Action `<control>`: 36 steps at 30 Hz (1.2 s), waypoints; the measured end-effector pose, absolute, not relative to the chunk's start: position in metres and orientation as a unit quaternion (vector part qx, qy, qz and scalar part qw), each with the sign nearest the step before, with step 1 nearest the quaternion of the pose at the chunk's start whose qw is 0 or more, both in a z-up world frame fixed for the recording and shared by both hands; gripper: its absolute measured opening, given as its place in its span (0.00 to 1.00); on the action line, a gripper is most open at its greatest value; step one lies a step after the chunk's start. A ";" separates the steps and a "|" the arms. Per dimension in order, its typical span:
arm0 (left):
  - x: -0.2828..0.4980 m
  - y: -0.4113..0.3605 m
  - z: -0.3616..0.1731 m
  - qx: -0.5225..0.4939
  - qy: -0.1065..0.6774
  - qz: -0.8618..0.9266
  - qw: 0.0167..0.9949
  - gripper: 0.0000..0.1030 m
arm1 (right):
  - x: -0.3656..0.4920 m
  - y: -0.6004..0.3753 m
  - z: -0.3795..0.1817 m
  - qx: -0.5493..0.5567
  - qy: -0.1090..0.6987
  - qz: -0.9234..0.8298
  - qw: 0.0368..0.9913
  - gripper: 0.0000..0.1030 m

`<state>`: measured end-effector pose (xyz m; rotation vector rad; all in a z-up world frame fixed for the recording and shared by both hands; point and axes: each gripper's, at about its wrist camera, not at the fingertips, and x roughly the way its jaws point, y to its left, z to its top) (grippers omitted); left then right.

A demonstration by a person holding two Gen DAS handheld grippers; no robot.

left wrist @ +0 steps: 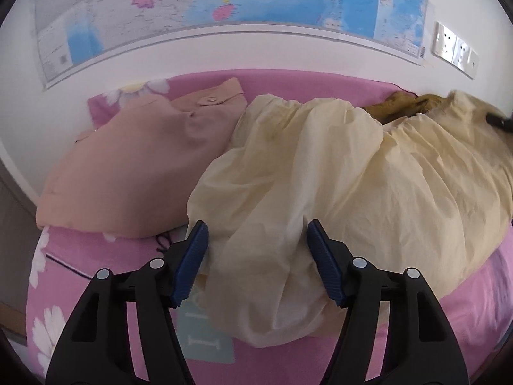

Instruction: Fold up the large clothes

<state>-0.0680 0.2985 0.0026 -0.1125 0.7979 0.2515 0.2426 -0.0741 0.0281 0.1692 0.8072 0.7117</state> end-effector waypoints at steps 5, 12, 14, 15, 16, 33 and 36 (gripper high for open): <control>-0.064 0.292 0.010 -0.037 0.381 0.136 0.914 0.62 | 0.279 -0.049 -0.019 0.062 0.448 0.304 0.839 0.02; -0.055 0.274 0.030 -0.036 0.348 0.060 0.935 0.70 | 0.290 -0.053 -0.073 0.067 0.531 0.270 0.800 0.11; -0.045 0.271 0.026 -0.038 0.358 0.055 0.931 0.69 | 0.283 -0.058 -0.065 0.062 0.524 0.266 0.806 0.27; -0.036 0.272 0.020 -0.036 0.369 0.062 0.927 0.68 | 0.276 -0.063 -0.053 0.052 0.508 0.262 0.819 0.33; -0.030 0.273 0.015 -0.037 0.378 0.063 0.923 0.68 | 0.269 -0.067 -0.044 0.049 0.493 0.262 0.828 0.48; 0.011 0.288 -0.012 -0.048 0.425 0.102 0.898 0.68 | 0.202 0.020 -0.038 -0.068 0.435 0.383 0.812 0.48; 0.016 0.292 -0.016 -0.049 0.427 0.107 0.897 0.68 | 0.206 0.022 -0.046 -0.062 0.446 0.373 0.811 0.47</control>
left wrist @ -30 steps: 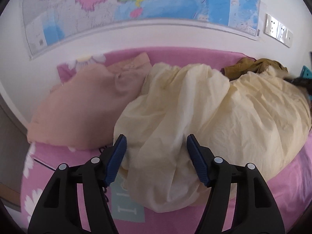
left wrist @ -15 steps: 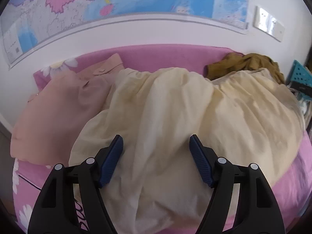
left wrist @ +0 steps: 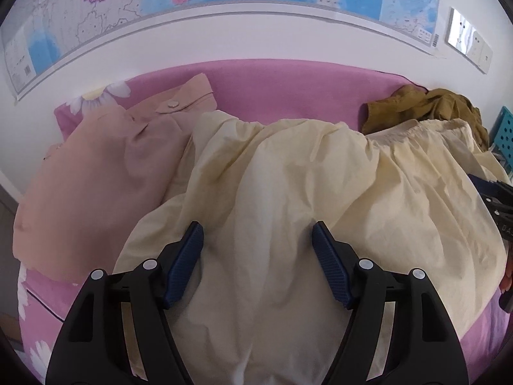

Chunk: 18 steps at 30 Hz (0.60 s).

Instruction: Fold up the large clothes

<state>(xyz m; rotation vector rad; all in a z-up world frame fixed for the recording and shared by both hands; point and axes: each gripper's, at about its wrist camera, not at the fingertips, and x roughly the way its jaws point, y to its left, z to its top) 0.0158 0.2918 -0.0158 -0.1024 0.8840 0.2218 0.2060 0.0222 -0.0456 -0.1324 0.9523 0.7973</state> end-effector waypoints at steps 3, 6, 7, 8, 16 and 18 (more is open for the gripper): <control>0.021 0.293 -0.020 -0.046 0.429 0.111 0.895 0.70 | 0.205 0.022 -0.045 -0.063 0.450 0.371 0.810 0.47; 0.024 0.296 -0.022 -0.049 0.432 0.113 0.893 0.72 | 0.197 0.015 -0.028 -0.049 0.440 0.371 0.816 0.46; 0.025 0.296 -0.023 -0.046 0.433 0.114 0.893 0.72 | 0.194 0.010 -0.023 -0.040 0.432 0.378 0.818 0.46; 0.025 0.296 -0.023 -0.045 0.433 0.113 0.893 0.73 | 0.187 0.007 -0.014 -0.031 0.418 0.390 0.820 0.46; 0.033 0.298 -0.028 -0.038 0.437 0.121 0.891 0.76 | 0.161 0.041 -0.028 -0.056 0.431 0.444 0.783 0.49; 0.033 0.298 -0.028 -0.036 0.439 0.120 0.890 0.77 | 0.173 0.042 -0.043 -0.045 0.442 0.435 0.783 0.49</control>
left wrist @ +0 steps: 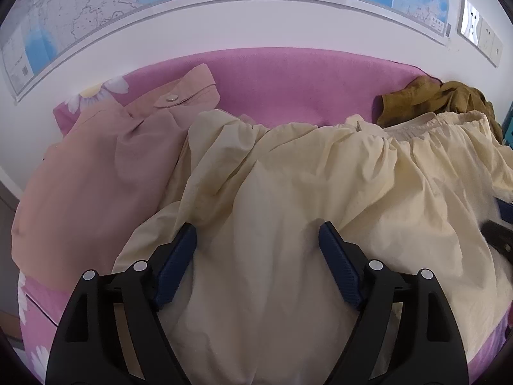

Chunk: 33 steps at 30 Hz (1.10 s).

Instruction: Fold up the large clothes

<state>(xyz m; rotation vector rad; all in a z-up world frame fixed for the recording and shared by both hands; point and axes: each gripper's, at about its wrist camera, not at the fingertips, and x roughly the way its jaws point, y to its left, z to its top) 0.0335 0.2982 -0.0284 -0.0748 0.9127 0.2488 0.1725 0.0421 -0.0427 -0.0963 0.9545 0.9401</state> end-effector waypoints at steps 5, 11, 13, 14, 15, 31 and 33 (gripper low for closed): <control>0.040 0.300 -0.031 -0.035 0.447 0.125 0.885 0.79 | 0.174 0.055 -0.050 -0.078 0.439 0.418 0.791 0.49; 0.046 0.300 -0.033 -0.033 0.453 0.131 0.881 0.81 | 0.181 0.060 -0.051 -0.071 0.454 0.406 0.790 0.48; 0.045 0.300 -0.033 -0.033 0.453 0.129 0.881 0.81 | 0.179 0.056 -0.045 -0.067 0.454 0.403 0.792 0.47; 0.044 0.301 -0.033 -0.035 0.454 0.129 0.881 0.81 | 0.177 0.051 -0.041 -0.059 0.454 0.407 0.790 0.48; 0.042 0.301 -0.031 -0.036 0.452 0.130 0.882 0.81 | 0.175 0.047 -0.037 -0.052 0.454 0.411 0.789 0.48; -0.059 0.303 0.008 -0.088 0.362 0.076 0.925 0.84 | 0.139 -0.054 -0.005 0.053 0.451 0.433 0.778 0.65; -0.071 0.303 0.010 -0.096 0.360 0.070 0.925 0.84 | 0.135 -0.068 -0.007 0.084 0.458 0.442 0.766 0.66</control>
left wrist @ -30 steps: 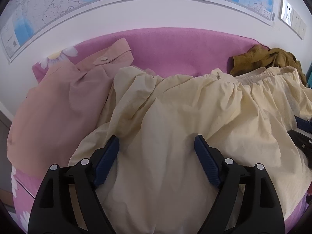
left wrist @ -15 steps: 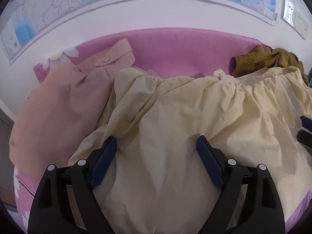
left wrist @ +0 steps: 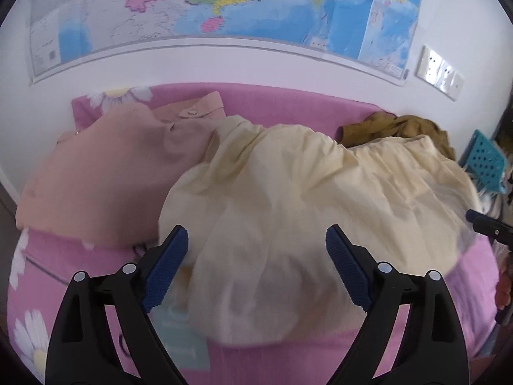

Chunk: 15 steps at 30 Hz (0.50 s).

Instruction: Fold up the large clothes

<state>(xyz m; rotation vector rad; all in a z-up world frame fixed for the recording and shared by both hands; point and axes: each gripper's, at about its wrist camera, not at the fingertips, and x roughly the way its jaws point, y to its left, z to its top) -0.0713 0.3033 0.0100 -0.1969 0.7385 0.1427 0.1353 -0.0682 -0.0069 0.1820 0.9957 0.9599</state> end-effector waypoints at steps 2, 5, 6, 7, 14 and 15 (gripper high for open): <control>-0.083 0.301 0.012 -0.104 0.357 0.054 0.927 0.84 | 0.132 -0.078 -0.011 0.112 0.470 0.446 0.753 0.67; -0.104 0.298 0.012 -0.136 0.350 0.007 0.927 0.85 | 0.121 -0.089 -0.021 0.146 0.492 0.455 0.727 0.69; -0.109 0.297 0.011 -0.140 0.349 0.003 0.927 0.85 | 0.117 -0.093 -0.025 0.158 0.500 0.455 0.719 0.70; -0.114 0.297 0.009 -0.146 0.350 -0.002 0.925 0.85 | 0.114 -0.096 -0.029 0.166 0.507 0.454 0.713 0.73; -0.132 0.292 -0.024 -0.193 0.394 -0.032 0.898 0.85 | 0.115 -0.117 -0.069 0.261 0.550 0.417 0.675 0.80; -0.131 0.291 -0.031 -0.205 0.403 -0.040 0.891 0.85 | 0.117 -0.117 -0.072 0.270 0.551 0.411 0.674 0.81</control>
